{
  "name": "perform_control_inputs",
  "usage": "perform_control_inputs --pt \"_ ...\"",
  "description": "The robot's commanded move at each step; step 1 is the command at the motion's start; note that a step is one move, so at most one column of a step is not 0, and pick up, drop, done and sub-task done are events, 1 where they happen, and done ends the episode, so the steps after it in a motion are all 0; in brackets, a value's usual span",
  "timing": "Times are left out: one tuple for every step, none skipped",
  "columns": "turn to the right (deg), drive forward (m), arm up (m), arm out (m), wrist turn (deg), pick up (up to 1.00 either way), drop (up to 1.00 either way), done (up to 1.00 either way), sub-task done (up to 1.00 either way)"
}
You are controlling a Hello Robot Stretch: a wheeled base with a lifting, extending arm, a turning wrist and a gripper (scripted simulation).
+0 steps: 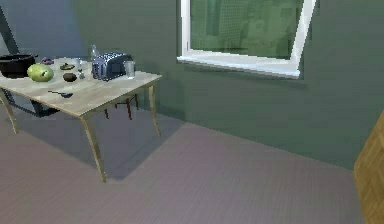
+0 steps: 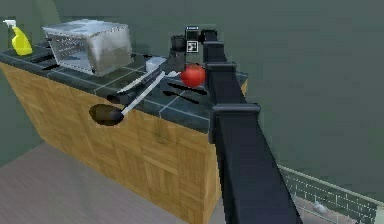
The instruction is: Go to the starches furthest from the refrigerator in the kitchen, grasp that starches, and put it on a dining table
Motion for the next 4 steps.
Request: perform_control_inputs --pt "0.0 0.0 0.0 0.0 -15.0 0.0 0.0 0.0 0.0" --pt "0.0 0.0 0.0 -0.46 0.0 0.0 0.0 0.0 0.0" --pt "-45.0 0.0 0.0 0.0 0.0 0.0 0.0 0.0 0.0" --pt "-12.0 0.0 0.0 0.0 0.0 0.0 0.0 0.0 0.0"
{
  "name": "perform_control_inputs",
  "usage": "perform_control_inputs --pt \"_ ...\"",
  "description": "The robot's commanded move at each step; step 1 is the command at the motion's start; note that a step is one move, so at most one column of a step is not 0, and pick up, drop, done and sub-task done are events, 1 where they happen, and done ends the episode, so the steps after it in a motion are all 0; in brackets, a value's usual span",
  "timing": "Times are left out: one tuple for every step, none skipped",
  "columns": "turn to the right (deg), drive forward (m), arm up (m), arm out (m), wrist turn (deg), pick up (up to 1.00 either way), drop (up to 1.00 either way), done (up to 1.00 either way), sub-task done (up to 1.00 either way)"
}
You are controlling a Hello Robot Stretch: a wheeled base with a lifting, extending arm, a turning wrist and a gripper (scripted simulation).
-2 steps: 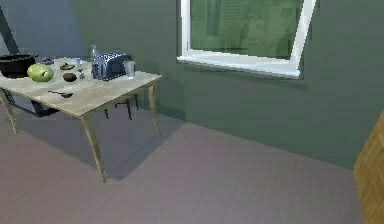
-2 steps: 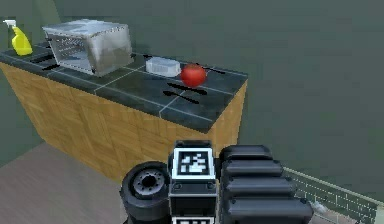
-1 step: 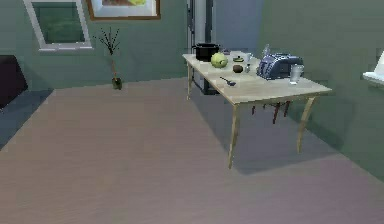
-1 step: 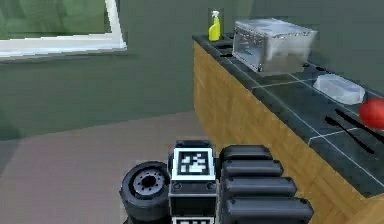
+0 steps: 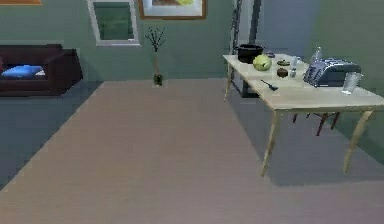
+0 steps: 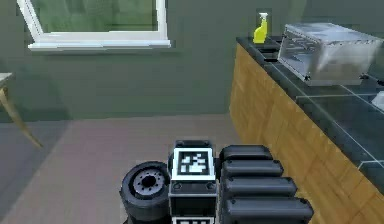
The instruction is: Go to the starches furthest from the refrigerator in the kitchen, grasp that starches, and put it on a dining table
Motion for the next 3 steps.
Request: perform_control_inputs --pt "-3.0 0.0 0.0 0.0 0.0 0.0 0.0 0.0 0.0" --pt "0.0 1.0 0.0 0.0 0.0 0.0 0.0 0.0 0.0" --pt "0.0 1.0 0.0 0.0 0.0 0.0 0.0 0.0 0.0"
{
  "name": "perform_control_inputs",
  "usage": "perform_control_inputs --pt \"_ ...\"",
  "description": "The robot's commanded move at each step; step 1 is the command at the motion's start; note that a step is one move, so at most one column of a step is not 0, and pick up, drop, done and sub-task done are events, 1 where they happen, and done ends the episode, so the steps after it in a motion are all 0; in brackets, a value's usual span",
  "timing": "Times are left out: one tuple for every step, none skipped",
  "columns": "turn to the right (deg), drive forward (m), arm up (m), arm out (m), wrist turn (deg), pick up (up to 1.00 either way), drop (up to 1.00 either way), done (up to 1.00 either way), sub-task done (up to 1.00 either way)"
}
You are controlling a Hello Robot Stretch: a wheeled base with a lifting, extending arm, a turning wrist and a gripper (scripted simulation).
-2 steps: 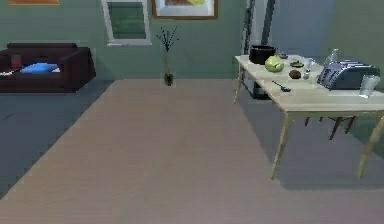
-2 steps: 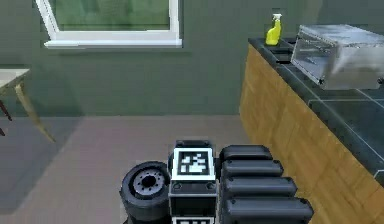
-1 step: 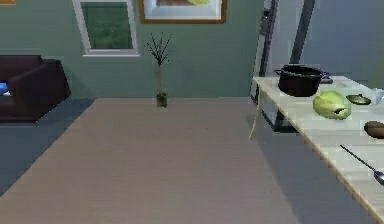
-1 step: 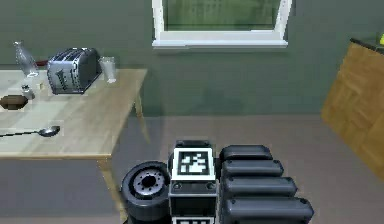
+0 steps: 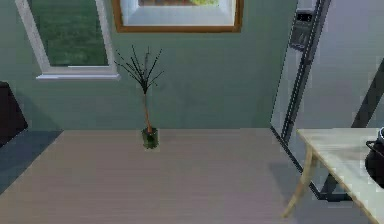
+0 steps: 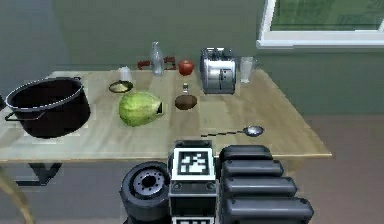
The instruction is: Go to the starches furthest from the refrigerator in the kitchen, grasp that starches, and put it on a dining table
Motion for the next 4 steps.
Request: perform_control_inputs --pt "0.0 0.25 0.0 0.0 0.0 0.0 0.0 0.0 0.0" --pt "3.0 0.0 0.0 0.0 0.0 0.0 0.0 0.0 0.0" --pt "-9.0 0.0 0.0 0.0 0.0 0.0 0.0 0.0 0.0" --pt "15.0 0.0 0.0 0.0 0.0 0.0 0.0 0.0 0.0"
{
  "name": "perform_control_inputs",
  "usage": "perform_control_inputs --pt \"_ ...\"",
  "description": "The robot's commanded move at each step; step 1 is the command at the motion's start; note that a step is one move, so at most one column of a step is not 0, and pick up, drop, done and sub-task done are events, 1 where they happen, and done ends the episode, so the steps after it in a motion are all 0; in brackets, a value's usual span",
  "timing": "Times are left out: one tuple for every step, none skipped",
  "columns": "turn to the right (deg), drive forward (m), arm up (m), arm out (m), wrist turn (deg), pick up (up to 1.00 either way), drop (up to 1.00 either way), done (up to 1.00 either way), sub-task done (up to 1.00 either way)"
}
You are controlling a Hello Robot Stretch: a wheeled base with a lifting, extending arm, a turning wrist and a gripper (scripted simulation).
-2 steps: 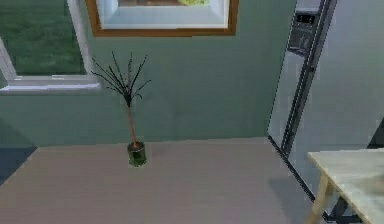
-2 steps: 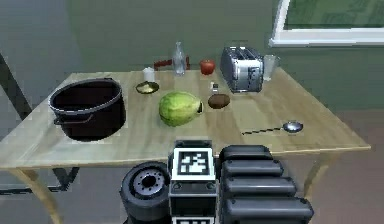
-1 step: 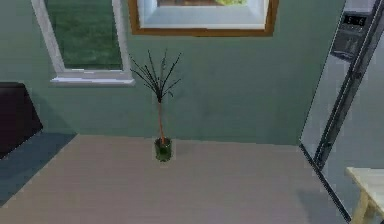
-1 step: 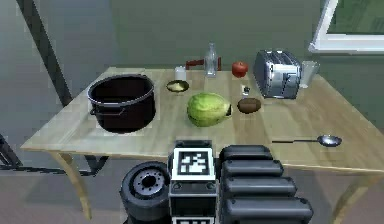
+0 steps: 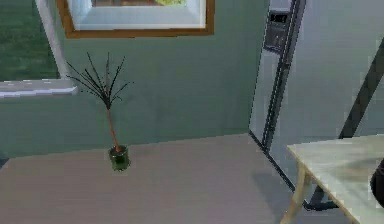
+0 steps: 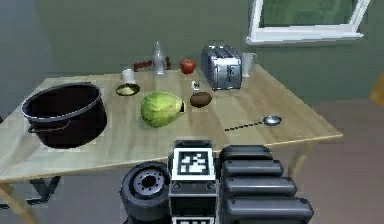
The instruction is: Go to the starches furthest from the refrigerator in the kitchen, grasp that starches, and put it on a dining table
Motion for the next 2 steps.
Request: perform_control_inputs --pt "-15.0 0.0 0.0 0.0 0.0 0.0 0.0 0.0 0.0" --pt "45.0 0.0 0.0 0.0 0.0 0.0 0.0 0.0 0.0"
